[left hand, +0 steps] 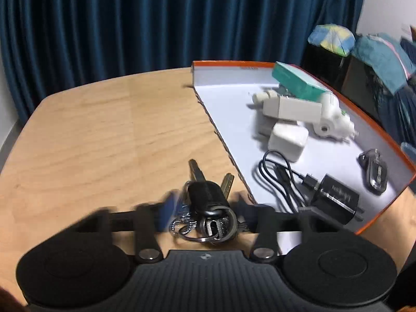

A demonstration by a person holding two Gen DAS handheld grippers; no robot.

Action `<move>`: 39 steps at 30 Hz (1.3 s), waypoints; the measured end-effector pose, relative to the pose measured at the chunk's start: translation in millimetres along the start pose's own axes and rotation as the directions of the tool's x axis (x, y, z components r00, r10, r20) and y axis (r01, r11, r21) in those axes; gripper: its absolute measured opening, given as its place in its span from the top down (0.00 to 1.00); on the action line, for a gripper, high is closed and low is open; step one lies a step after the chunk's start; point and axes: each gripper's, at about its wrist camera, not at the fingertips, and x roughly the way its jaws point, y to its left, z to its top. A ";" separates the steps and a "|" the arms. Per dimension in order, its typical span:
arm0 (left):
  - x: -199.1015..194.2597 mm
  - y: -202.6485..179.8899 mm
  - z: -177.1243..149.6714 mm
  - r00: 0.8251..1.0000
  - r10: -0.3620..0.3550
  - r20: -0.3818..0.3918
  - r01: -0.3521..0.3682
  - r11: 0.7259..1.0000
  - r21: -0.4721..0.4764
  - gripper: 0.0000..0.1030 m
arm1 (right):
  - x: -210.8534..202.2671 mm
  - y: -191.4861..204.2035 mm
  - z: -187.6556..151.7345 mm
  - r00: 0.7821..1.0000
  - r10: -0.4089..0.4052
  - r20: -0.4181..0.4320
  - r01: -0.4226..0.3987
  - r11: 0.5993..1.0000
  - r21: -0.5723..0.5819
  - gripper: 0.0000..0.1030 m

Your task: Organize rigid objects

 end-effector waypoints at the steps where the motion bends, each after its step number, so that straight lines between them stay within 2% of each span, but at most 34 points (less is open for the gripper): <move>1: -3.7 4.3 1.6 1.000 -0.014 0.003 0.014 0.999 -0.029 0.73 | 1.4 -1.2 -0.1 1.000 -0.002 -0.001 0.002 1.000 0.006 0.27; 3: -9.4 10.3 5.4 1.000 -0.026 0.009 0.026 0.997 -0.070 0.74 | 4.0 -2.0 -0.2 1.000 0.000 -0.005 0.000 1.000 0.013 0.27; 7: -29.0 10.7 16.5 0.998 -0.020 0.061 0.025 0.996 -0.085 0.74 | 5.8 2.0 -1.2 1.000 0.005 -0.010 -0.005 1.000 0.003 0.27; 8: -36.4 9.8 21.8 0.997 -0.016 0.070 0.022 0.996 -0.085 0.85 | 6.1 2.8 -1.0 1.000 0.006 -0.012 -0.006 1.000 0.002 0.27; 9: -41.2 7.5 28.0 0.997 -0.015 0.074 0.022 0.996 -0.084 0.90 | 5.9 3.3 -0.8 1.000 0.007 -0.012 -0.007 1.000 0.001 0.27; 16: -72.9 -21.9 63.9 0.989 -0.012 0.151 0.023 0.997 -0.069 0.90 | -2.5 6.3 8.3 1.000 0.023 0.015 -0.023 1.000 -0.011 0.27; 21: -84.8 -44.8 79.9 0.985 0.000 0.172 0.008 0.999 -0.049 0.90 | -10.3 6.7 13.5 0.999 0.028 0.036 -0.027 0.999 -0.023 0.27; 26: -89.7 -68.4 94.6 0.980 -0.017 0.200 0.024 0.999 -0.032 0.90 | -14.1 3.7 16.7 0.999 0.020 0.035 -0.019 0.999 -0.032 0.27; 39: -79.7 -105.8 102.3 0.975 -0.055 0.214 0.061 0.998 -0.022 0.90 | -19.7 -6.9 18.8 1.000 -0.007 0.029 0.008 0.999 -0.044 0.27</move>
